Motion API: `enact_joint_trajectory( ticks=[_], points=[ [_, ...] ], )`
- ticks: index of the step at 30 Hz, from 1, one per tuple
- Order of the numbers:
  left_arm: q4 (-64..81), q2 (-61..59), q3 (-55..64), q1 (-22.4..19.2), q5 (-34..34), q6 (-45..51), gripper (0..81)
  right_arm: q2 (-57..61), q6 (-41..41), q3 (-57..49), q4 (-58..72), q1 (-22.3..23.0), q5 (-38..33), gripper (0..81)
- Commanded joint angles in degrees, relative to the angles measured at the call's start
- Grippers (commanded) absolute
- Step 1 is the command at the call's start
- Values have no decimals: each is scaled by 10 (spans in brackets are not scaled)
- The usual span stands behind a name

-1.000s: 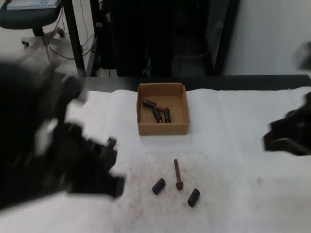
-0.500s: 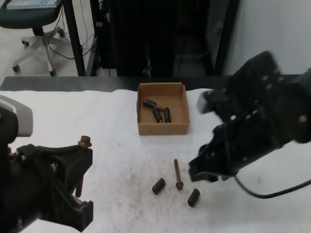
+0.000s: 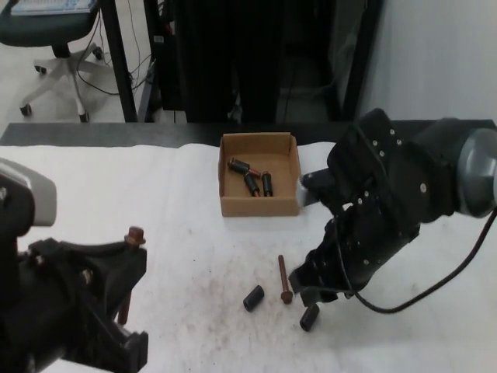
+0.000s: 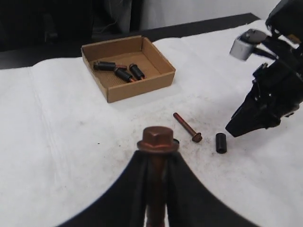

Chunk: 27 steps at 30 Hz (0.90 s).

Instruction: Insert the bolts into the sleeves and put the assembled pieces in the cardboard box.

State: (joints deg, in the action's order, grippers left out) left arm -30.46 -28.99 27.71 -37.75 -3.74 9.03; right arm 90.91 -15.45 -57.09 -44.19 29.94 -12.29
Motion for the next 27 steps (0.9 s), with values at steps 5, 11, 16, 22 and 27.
enact_joint_trajectory(
  ticks=[5, 11, 16, 22, 27],
  points=[
    [-23, 3, 1, 1, -5, 4, 2, -3, -95, -6, -33, -5, -40, 378],
    [-23, 3, 1, 1, -5, 4, 2, -3, -191, -6, -29, -5, 27, 378],
    [-23, 3, 1, 1, -5, 4, 2, 2, -327, -6, 8, -5, 38, 378],
    [-23, 3, 2, 1, 0, 4, 2, 21, -391, -6, 13, 1, 23, 328],
    [-23, 3, 2, 1, 0, 4, 2, 40, -391, -6, 1, 11, 27, 316]
  ],
)
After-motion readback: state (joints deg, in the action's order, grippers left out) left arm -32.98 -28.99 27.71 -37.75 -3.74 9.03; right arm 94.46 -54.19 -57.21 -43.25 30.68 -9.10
